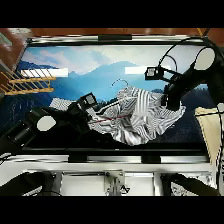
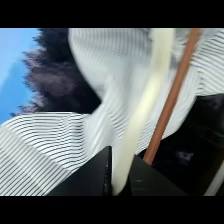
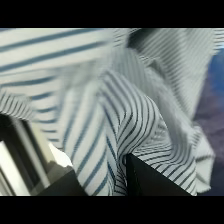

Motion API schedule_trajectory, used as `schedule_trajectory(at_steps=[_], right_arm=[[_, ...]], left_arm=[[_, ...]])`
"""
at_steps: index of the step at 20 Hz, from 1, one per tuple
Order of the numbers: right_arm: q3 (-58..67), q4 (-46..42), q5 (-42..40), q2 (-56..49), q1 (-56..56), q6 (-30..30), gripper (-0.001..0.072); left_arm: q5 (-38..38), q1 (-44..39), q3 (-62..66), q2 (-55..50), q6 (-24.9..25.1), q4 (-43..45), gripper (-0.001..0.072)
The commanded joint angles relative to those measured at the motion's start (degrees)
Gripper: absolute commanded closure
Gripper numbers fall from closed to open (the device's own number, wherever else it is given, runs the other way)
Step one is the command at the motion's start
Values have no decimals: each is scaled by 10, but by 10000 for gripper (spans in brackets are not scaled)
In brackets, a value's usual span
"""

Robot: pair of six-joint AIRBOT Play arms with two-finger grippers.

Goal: Fold the shirts.

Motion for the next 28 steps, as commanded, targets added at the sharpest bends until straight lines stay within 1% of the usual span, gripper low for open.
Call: schedule_trajectory(at_steps=[1, 2, 3, 5, 6, 7, 8, 9, 11, 12, 13, 15, 16, 17, 18, 20, 21, 22, 24, 25, 27, 28], right_arm=[[-17, 0, -18, 1, -1, -23, 622], [-17, 0, -29, 3, -1, -23, 622], [-17, 1, -42, 7, -1, -23, 622], [-17, 0, -61, 21, -1, -18, 622], [-17, -2, -66, 30, -1, -10, 622], [-17, -7, -68, 41, -1, -7, 623], [-17, -12, -68, 54, -1, 2, 623], [-17, -17, -68, 66, -1, 18, 622], [-17, -18, -67, 91, -1, 49, 623], [-17, -17, -67, 105, -1, 64, 623], [-17, -14, -67, 117, -1, 79, 623], [-17, -14, -67, 141, -1, 113, 623], [-17, -14, -67, 150, -1, 117, 623], [-17, -14, -67, 158, -1, 119, 623], [-17, -13, -67, 163, -1, 122, 623], [-17, -13, -64, 165, -1, 138, 623], [-17, -9, -65, 165, -1, 146, 623], [-17, -1, -65, 165, -1, 149, 623], [-17, 16, -64, 165, -1, 165, 623], [-17, 18, -61, 165, -1, 173, 623], [-17, 17, -52, 165, -1, 174, 623], [-17, 17, -50, 165, -1, 174, 623]], left_arm=[[6, 21, 0, 1, 4, -4, 656], [14, 30, 0, 0, 4, -3, 647], [22, 39, 0, 0, 4, 2, 583], [35, 55, 6, 3, 4, 29, 237], [35, 63, 16, 3, 4, 50, 123], [35, 71, 33, 5, 4, 75, 79], [35, 80, 52, 8, 4, 101, 74], [35, 91, 76, 13, 0, 125, 52], [35, 118, 125, 23, -28, 158, 43], [34, 137, 151, 29, -59, 168, 43], [25, 161, 173, 35, -102, 169, 45], [-7, 218, 194, 48, -243, 158, 52], [-22, 251, 185, 58, -296, 112, 59], [-34, 279, 162, 66, -304, 41, 105], [-43, 299, 122, 74, -295, -44, 179], [-40, 294, 18, 79, -274, -207, 169], [-23, 275, -35, 75, -254, -287, 93], [14, 243, -88, 66, -229, -371, 42], [113, 160, -150, 38, -174, -509, 41], [163, 113, -160, 18, -151, -571, 42], [239, 36, -143, -27, -93, -679, 47], [256, 9, -125, -49, -66, -720, 48]])
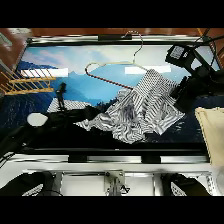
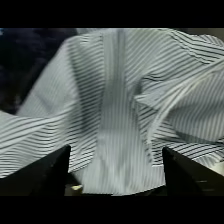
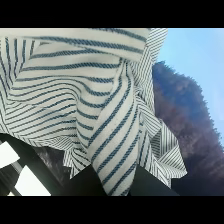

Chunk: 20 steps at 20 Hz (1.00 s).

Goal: Fold the shirts.

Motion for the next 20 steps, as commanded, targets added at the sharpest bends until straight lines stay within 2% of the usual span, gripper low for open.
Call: schedule_trajectory(at_steps=[1, 6, 8, 9, 11, 12, 13, 16, 18, 20], right_arm=[[0, 7, 8, 1, 0, 12, 623], [0, 6, 8, 1, 0, 17, 623], [0, 6, 8, 1, 0, 17, 623], [0, 5, 7, 1, 0, 17, 623], [0, 5, 7, 1, 0, 17, 623], [0, 5, 6, 1, 0, 21, 623], [0, 6, 6, 1, 0, 29, 623], [0, 6, 6, 1, 0, 38, 623], [0, 8, 2, 1, 0, 38, 623], [0, 26, -1, 1, 0, 38, 623]], left_arm=[[107, -107, 12, -73, 103, -223, 48], [95, -122, 51, -125, 132, -223, 69], [88, -120, 52, -127, 132, -223, 139], [80, -124, 52, -130, 132, -223, 256], [79, -137, 52, -142, 132, -226, 418], [81, -141, 52, -147, 132, -226, 566], [88, -138, 52, -148, 141, -225, 654], [117, -72, 53, -125, 140, -225, 655], [98, 14, 62, -99, 141, -225, 655], [47, 91, 89, -97, 141, -225, 655]])
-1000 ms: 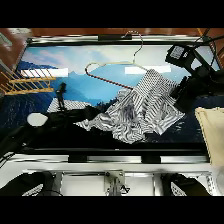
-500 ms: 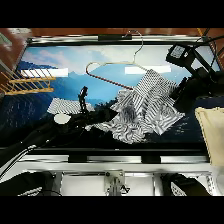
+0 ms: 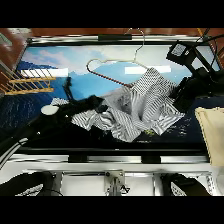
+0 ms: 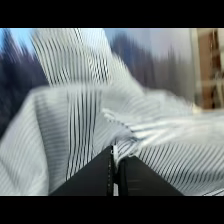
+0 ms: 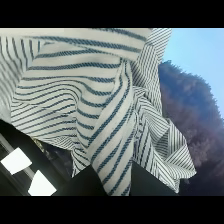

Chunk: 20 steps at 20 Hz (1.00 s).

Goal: Fold the shirts.

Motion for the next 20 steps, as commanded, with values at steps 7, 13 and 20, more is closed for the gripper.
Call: schedule_trajectory(at_steps=[7, 13, 20], right_arm=[[0, 62, -26, 0, 0, 0, 623], [0, 53, -35, 0, 0, -6, 623], [0, 8, -45, 0, 0, -43, 623]], left_arm=[[-123, 211, 109, 10, 2, 0, 655], [-172, 250, 124, 10, 2, 18, 655], [-239, 321, 124, 10, 2, 53, 655]])
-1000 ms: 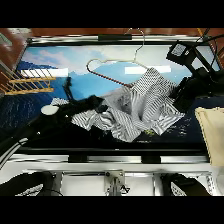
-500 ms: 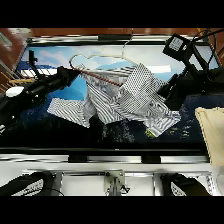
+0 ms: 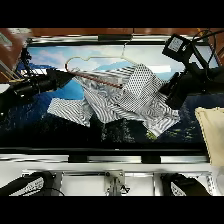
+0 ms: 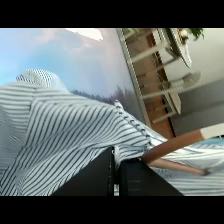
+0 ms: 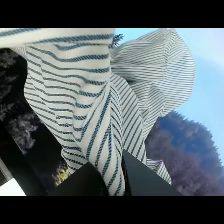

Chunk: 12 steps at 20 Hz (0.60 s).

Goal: Fold the shirts.

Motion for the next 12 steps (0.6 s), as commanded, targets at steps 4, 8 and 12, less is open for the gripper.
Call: schedule_trajectory(at_steps=[4, 8, 12], right_arm=[[0, -15, -2, 0, 0, -57, 623], [0, 39, -2, 0, 0, -82, 624], [0, 91, -2, 0, 0, -91, 624]], left_arm=[[99, 32, 7, -10, 2, 32, 655], [106, 32, 19, -41, 2, 31, 655], [110, 37, 29, -74, 2, 32, 655]])
